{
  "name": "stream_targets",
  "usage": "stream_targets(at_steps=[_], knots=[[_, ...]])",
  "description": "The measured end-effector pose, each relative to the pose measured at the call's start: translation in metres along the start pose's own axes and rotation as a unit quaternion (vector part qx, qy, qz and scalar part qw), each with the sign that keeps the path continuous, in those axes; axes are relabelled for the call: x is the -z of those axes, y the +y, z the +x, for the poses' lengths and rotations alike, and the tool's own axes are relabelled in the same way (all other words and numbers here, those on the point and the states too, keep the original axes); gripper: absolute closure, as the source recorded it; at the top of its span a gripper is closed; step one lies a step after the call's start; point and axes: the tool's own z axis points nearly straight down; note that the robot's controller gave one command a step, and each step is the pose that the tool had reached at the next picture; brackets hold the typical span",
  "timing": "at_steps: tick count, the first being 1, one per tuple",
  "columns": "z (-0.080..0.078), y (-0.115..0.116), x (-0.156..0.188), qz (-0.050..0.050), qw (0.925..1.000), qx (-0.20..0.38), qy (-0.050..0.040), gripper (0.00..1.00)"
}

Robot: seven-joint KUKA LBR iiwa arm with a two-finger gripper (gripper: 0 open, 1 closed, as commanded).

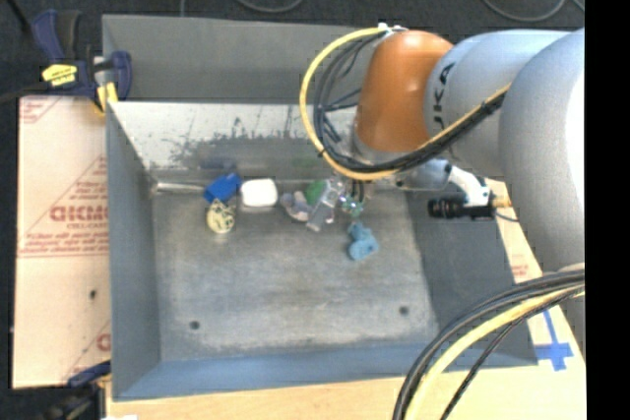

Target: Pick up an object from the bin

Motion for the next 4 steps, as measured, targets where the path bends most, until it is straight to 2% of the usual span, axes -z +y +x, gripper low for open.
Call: stream_targets(at_steps=[1,2,3,4], knots=[[0.013,-0.018,0.021,0.000,0.9999,0.011,-0.0009,1.00],[0.021,-0.001,0.047,0.000,0.9979,0.065,-0.0017,1.00],[0.043,0.026,0.042,-0.001,0.9997,-0.024,-0.0023,1.00],[0.055,0.026,0.046,0.000,1.0000,0.004,-0.0009,1.00]])
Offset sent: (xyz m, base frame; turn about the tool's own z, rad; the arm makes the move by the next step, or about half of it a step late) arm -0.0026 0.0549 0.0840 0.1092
